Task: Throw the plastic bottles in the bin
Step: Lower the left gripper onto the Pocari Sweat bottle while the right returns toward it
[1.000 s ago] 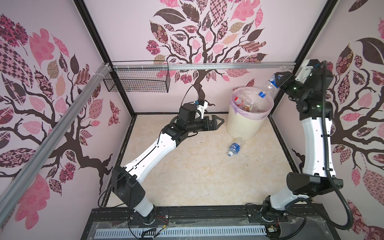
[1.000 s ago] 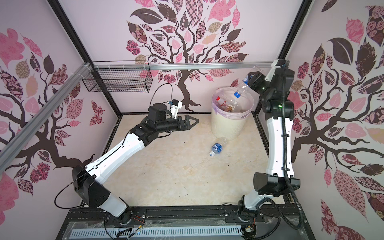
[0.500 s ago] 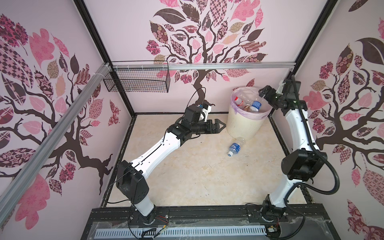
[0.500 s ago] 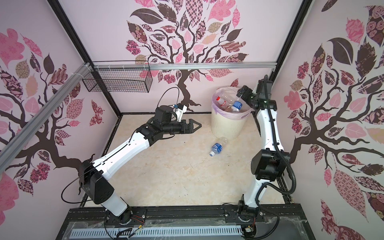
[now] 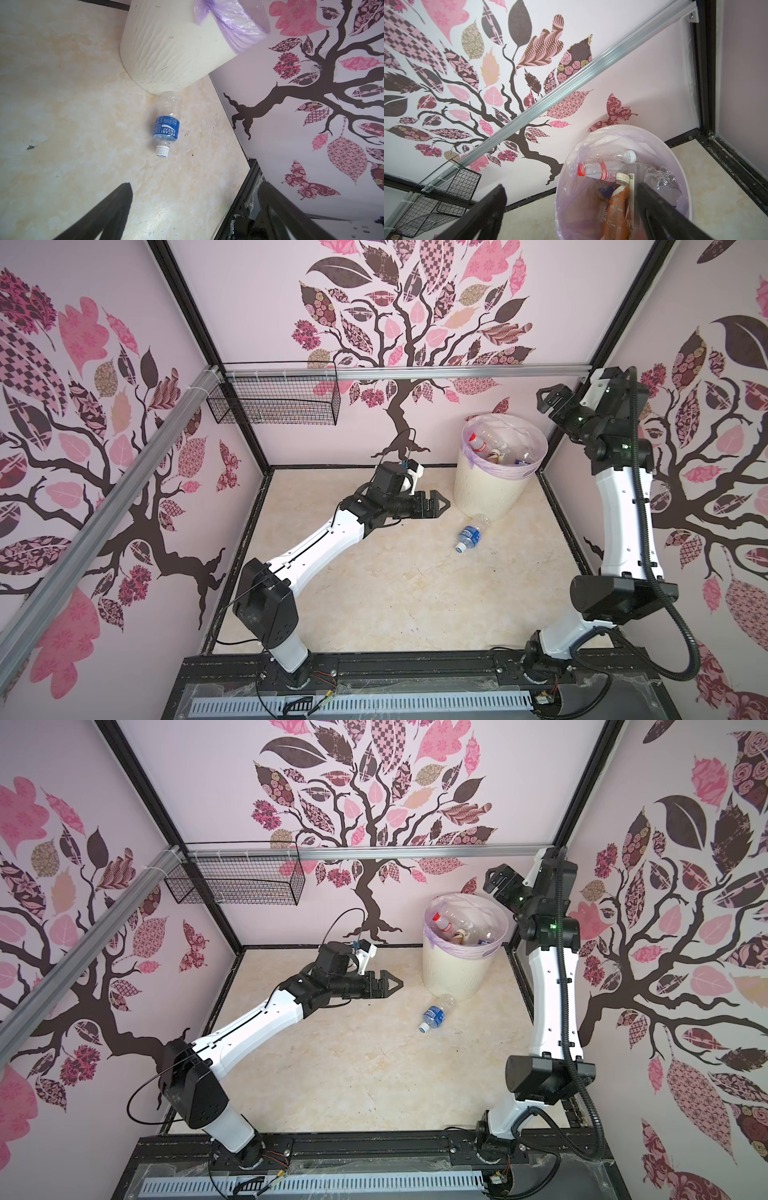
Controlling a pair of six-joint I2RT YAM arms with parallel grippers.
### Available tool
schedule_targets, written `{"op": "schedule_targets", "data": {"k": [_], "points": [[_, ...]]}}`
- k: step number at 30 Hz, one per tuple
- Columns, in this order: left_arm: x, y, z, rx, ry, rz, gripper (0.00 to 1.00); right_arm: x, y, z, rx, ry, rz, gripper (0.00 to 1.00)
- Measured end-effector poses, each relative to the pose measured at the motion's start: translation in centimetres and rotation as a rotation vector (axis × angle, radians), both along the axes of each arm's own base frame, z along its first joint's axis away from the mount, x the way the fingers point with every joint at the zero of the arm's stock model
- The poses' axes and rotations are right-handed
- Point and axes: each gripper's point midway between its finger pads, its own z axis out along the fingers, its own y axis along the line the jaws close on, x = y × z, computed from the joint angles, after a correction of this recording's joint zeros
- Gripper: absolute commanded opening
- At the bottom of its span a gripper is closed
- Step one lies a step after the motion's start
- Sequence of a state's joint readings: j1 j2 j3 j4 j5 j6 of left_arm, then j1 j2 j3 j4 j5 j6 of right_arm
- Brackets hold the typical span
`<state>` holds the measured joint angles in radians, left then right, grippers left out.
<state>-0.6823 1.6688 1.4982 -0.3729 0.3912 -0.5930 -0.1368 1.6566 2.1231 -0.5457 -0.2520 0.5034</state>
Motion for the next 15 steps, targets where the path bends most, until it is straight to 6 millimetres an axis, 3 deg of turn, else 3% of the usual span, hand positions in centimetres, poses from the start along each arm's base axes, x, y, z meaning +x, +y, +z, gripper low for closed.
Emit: {"op": "schedule_targets", "data": {"k": [3,7,15], "points": [[-0.3,-1.6,-1.8,0.026,0.009,-0.025,0.98,-1.7,2.1,-0.8,-0.031,0.018,0.033,0.99],[-0.3,-3.4,-5.7,0.078,0.042,-0.044,0.98,-4.8,4.7,-4.5,-0.059,0.089,0.086,0.99],[0.0,-6.1,-14.3,0.183,0.134,-0.056,0.98,-9.9,5.1,-13.5,-0.041,0.24,0.103,1.0]]}}
